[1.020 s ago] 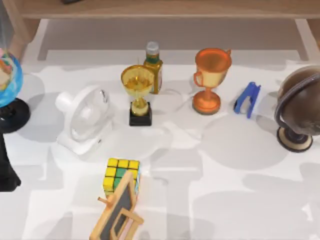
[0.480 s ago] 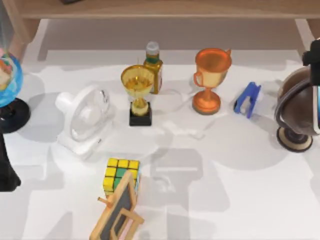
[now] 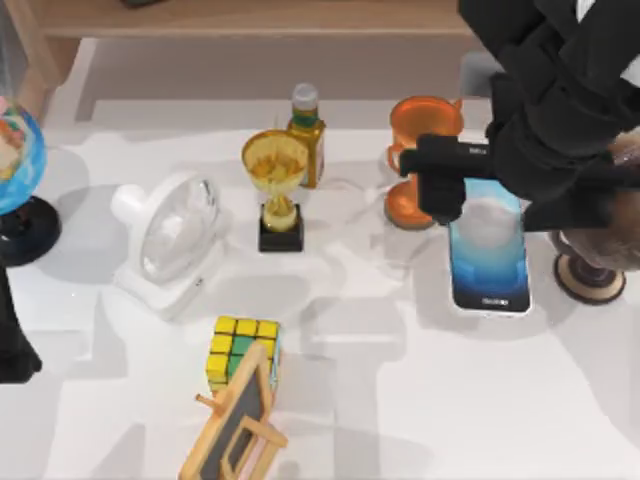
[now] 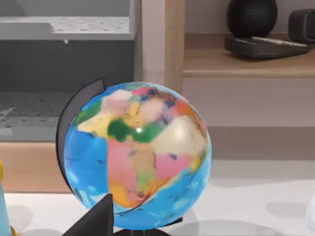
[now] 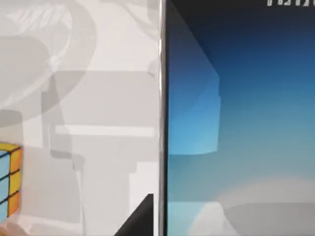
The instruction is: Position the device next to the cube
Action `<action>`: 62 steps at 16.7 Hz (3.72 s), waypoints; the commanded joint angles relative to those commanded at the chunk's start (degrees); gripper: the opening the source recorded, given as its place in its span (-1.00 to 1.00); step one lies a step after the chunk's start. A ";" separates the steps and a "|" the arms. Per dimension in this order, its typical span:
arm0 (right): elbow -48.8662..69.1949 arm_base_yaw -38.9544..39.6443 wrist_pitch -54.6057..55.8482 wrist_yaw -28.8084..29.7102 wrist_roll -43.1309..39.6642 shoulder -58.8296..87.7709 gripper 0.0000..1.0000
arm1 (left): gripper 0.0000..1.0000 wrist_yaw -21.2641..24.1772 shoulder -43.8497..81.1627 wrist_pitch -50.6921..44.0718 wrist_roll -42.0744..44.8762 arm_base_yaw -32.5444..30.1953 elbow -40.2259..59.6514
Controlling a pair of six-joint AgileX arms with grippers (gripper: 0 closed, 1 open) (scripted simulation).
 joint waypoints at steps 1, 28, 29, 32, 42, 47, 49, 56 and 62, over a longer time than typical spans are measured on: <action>0.50 1.81 -0.23 -0.07 1.67 2.30 -1.00 | 1.00 0.00 0.00 0.00 0.00 0.00 0.00; 0.60 10.17 3.12 -0.66 9.86 14.28 -1.00 | 1.00 0.00 0.00 0.00 0.00 0.00 0.00; 0.36 10.21 3.71 -0.67 9.87 14.28 -1.00 | 1.00 0.00 0.00 0.00 0.00 0.00 0.00; -0.52 10.27 5.52 -0.68 9.89 14.40 -1.00 | 1.00 0.00 0.00 0.00 0.00 0.00 0.00; -5.42 10.24 9.91 -0.48 10.00 17.99 -1.00 | 1.00 0.00 0.00 0.00 0.00 0.00 0.00; -5.89 10.23 10.00 -0.46 10.01 18.48 -1.00 | 1.00 0.00 0.00 0.00 0.00 0.00 0.00; -5.89 10.23 10.00 -0.46 10.01 18.48 -0.70 | 1.00 0.00 0.00 0.00 0.00 0.00 0.00; -5.89 10.23 10.00 -0.46 10.01 18.48 0.36 | 1.00 0.00 0.00 0.00 0.00 0.00 0.00; -5.89 10.23 10.00 -0.46 10.01 18.48 1.00 | 1.00 0.00 0.00 0.00 0.00 0.00 0.00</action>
